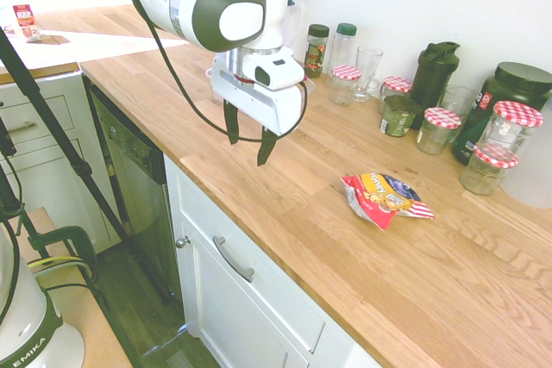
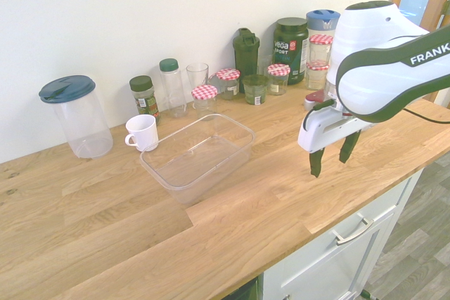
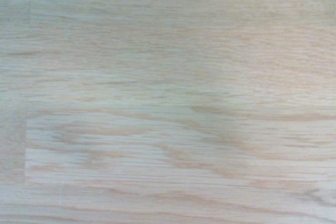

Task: Put the chip bag into the container

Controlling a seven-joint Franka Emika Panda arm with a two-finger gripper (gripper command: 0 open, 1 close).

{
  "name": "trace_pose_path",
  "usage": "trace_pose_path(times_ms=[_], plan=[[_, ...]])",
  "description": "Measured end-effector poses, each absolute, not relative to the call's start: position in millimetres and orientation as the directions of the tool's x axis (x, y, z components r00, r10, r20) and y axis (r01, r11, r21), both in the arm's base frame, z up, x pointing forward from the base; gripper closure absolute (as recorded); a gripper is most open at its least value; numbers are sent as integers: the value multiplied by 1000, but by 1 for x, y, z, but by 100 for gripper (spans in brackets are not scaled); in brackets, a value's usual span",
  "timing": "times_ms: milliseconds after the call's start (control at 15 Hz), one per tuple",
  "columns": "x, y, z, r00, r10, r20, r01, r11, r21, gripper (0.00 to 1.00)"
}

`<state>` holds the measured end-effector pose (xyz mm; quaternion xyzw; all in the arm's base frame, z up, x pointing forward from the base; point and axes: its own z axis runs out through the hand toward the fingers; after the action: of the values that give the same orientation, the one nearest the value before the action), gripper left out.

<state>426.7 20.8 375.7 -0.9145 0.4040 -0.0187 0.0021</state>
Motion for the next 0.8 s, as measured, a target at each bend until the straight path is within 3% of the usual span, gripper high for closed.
trace_pose_path(times_ms=[400, 800], plan=[[430, -2, 377, 663, -743, 86, -746, -666, -3, 0], [437, -82, 374, 562, -745, 359, -814, -576, 79, 0]])
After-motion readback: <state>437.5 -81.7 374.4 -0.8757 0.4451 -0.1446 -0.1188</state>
